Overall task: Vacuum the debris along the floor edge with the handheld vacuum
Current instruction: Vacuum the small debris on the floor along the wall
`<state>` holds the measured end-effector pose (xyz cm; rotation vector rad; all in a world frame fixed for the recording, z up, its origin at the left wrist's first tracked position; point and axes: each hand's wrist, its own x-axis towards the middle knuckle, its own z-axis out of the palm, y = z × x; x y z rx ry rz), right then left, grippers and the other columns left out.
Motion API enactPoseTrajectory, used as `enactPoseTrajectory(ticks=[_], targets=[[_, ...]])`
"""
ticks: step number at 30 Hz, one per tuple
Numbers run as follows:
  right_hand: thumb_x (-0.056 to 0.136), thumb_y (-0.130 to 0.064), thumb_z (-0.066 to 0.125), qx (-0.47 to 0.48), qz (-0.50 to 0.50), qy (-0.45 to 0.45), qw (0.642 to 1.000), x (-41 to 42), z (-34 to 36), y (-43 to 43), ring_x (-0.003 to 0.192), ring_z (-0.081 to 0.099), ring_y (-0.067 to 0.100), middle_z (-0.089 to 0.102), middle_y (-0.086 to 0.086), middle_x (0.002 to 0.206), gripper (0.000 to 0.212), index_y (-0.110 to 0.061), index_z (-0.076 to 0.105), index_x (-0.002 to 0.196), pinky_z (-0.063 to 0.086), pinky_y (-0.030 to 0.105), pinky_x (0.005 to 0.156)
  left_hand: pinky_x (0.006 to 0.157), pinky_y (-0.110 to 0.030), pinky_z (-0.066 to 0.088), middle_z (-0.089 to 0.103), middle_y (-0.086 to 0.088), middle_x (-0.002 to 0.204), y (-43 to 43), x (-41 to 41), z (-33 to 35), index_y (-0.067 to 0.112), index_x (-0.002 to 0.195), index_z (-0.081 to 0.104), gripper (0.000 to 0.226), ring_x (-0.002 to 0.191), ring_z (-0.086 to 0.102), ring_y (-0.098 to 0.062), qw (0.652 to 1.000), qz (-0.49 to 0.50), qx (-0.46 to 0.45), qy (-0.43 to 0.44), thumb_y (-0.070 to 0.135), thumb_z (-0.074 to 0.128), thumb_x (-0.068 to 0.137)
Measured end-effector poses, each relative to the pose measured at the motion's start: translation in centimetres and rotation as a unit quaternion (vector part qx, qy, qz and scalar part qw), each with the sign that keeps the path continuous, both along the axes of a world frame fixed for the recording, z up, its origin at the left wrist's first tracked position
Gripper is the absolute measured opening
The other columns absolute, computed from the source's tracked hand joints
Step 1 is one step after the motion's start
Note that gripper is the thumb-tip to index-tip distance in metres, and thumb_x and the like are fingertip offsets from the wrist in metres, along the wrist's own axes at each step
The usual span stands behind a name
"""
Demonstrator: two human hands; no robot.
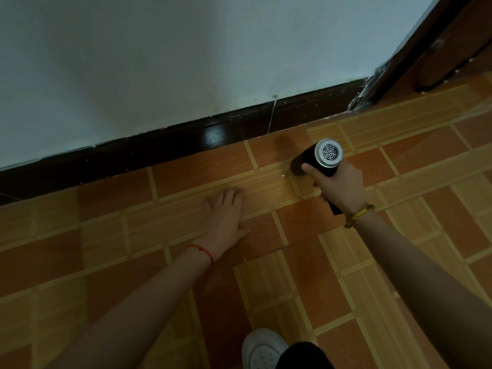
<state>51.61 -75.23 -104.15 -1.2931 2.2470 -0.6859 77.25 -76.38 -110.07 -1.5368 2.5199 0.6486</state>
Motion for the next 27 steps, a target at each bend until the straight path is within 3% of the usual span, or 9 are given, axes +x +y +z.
enactPoseTrajectory(ticks=[2,5,9,11,15,19,23,27], targets=[[0.079,-0.058,0.066,0.013,0.019,-0.013,1.0,0.1,0.3,-0.2,0.058,0.065,0.01,0.075,0.006,0.087,0.058,-0.012,0.06,0.114,0.059,0.033,0.065,0.117,-0.06,0.018,0.027,-0.001,0.154,0.0,0.1,0.0,0.02,0.154,0.021,0.095,0.146,0.022,-0.022,1.0,-0.001,-0.003,0.003,0.048,0.073,0.08],[0.078,-0.058,0.066,-0.012,0.013,0.01,1.0,0.3,0.2,-0.2,0.067,0.068,0.018,0.075,0.006,0.089,0.058,-0.011,0.062,0.112,0.059,0.036,0.068,0.117,-0.06,0.017,0.026,-0.001,0.155,0.0,0.2,0.2,0.02,0.155,0.02,0.095,0.146,0.021,-0.022,1.0,-0.001,-0.001,0.004,0.047,0.072,0.08],[0.082,-0.051,0.068,0.018,0.034,-0.047,0.998,0.9,0.3,0.0,0.041,0.06,0.0,0.072,0.002,0.075,0.046,-0.014,0.06,0.108,0.048,0.013,0.042,0.117,-0.061,0.017,0.026,-0.002,0.155,0.0,0.1,0.2,0.019,0.155,0.019,0.095,0.146,0.021,-0.022,1.0,-0.001,0.0,0.008,0.047,0.072,0.081],[0.082,-0.05,0.068,0.023,0.055,-0.051,0.997,1.2,0.4,0.1,0.039,0.059,-0.002,0.072,0.001,0.075,0.044,-0.014,0.061,0.107,0.044,0.009,0.039,0.118,-0.061,0.017,0.026,-0.002,0.155,0.1,0.2,0.1,0.019,0.155,0.019,0.096,0.147,0.021,-0.022,1.0,0.002,0.001,0.011,0.046,0.072,0.081],[0.078,-0.057,0.068,0.001,0.051,-0.028,0.998,1.7,0.0,0.2,0.045,0.058,0.002,0.073,0.003,0.087,0.056,-0.016,0.06,0.115,0.048,0.015,0.049,0.117,-0.062,0.018,0.026,-0.002,0.156,0.1,0.3,0.3,0.018,0.155,0.019,0.095,0.147,0.021,-0.023,1.0,-0.005,-0.005,0.001,0.048,0.071,0.082],[0.077,-0.053,0.072,0.042,0.068,-0.087,0.993,1.9,0.7,0.7,0.041,0.06,0.004,0.071,0.003,0.09,0.06,-0.016,0.054,0.121,0.046,0.015,0.041,0.117,-0.06,0.016,0.025,-0.001,0.156,0.1,0.2,0.1,0.02,0.155,0.018,0.095,0.147,0.02,-0.022,1.0,0.0,-0.004,0.001,0.049,0.071,0.081],[0.076,-0.056,0.07,0.012,0.075,-0.037,0.996,2.5,0.4,2.1,0.061,0.057,0.005,0.068,-0.005,0.088,0.052,-0.021,0.057,0.113,0.047,0.012,0.052,0.119,-0.059,0.015,0.023,-0.001,0.158,0.1,0.0,-0.1,0.02,0.155,0.018,0.098,0.149,0.018,-0.023,1.0,0.011,0.007,0.006,0.045,0.074,0.08],[0.075,-0.058,0.069,0.016,0.059,-0.056,0.997,2.1,0.3,3.5,0.068,0.06,0.012,0.066,-0.005,0.088,0.059,-0.018,0.056,0.117,0.048,0.017,0.056,0.121,-0.056,0.008,0.022,-0.003,0.161,0.3,0.1,-0.1,0.019,0.155,0.021,0.095,0.151,0.016,-0.024,0.998,0.03,0.022,0.051,0.037,0.077,0.08]])
